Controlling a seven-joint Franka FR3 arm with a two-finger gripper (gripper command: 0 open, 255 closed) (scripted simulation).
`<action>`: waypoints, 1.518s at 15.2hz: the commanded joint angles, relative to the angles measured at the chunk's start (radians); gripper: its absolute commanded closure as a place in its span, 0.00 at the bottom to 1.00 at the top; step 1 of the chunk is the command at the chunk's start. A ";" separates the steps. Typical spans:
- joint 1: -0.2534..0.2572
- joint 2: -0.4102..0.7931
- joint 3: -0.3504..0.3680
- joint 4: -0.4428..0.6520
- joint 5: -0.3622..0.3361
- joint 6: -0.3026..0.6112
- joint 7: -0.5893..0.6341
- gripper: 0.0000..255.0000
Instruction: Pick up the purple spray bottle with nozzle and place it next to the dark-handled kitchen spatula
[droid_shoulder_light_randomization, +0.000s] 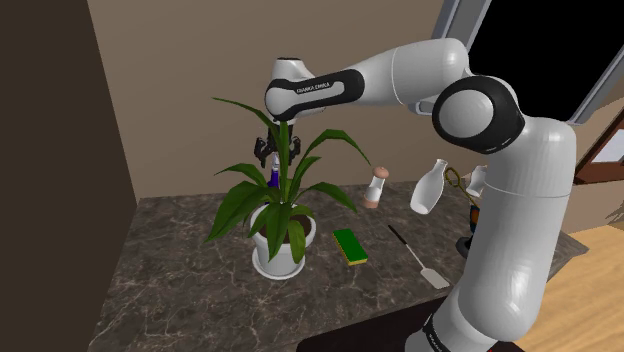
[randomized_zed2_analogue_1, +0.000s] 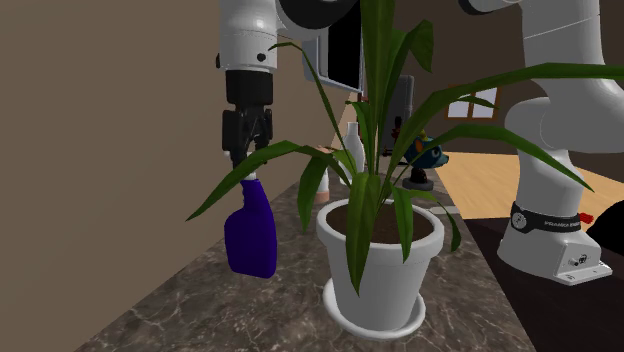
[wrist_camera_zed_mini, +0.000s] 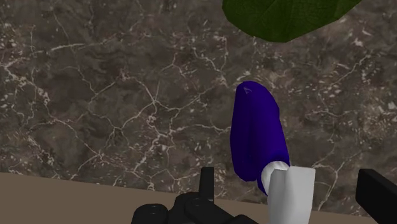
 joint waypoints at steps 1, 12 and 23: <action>0.000 0.000 0.000 0.000 0.000 0.000 0.000 0.00; 0.000 -0.004 0.000 0.008 0.001 -0.012 -0.001 1.00; 0.001 -0.030 0.002 0.120 0.006 -0.149 -0.006 1.00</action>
